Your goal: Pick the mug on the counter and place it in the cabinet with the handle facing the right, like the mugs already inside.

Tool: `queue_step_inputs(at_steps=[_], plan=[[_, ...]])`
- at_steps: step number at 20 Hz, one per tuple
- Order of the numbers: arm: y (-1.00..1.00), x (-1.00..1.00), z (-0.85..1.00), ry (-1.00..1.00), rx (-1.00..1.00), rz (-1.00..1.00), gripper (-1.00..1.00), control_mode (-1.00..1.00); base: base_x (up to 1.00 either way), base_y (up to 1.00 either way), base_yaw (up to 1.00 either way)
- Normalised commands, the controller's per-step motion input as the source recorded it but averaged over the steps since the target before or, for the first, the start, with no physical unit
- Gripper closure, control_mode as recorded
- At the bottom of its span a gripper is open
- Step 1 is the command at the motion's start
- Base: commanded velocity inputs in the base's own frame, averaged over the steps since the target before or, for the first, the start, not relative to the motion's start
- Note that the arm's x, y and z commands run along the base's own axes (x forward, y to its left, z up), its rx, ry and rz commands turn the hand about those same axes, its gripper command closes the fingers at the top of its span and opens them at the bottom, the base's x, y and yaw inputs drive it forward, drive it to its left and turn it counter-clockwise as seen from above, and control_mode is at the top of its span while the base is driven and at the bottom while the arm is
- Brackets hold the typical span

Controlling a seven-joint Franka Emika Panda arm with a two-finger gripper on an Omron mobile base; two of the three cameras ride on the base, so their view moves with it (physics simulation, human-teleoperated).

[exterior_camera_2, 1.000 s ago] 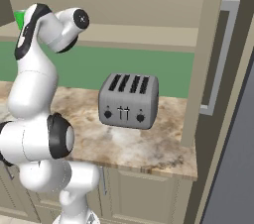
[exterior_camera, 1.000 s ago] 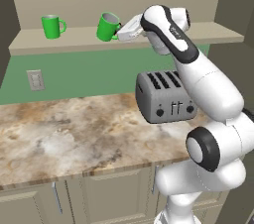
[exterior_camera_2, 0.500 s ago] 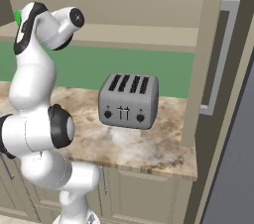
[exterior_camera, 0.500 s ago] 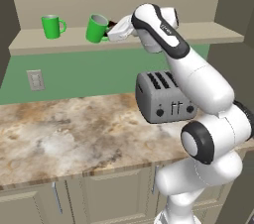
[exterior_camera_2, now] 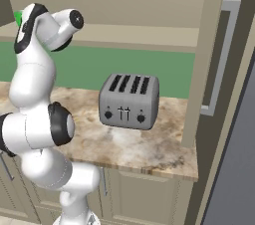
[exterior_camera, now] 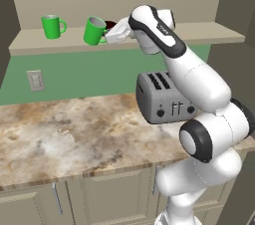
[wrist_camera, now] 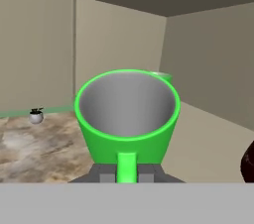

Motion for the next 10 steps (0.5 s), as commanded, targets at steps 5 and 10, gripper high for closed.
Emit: queue_step_inputs(at_steps=[5, 10], plan=[[0.00, 0.28, -0.01, 0.02, -0.02, 0.00, 1.00, -1.00, 0.00, 0.00, 0.00], [0.00, 0.46, -0.05, 0.05, -0.01, 0.00, 1.00, -1.00, 0.00, 0.00, 0.00]])
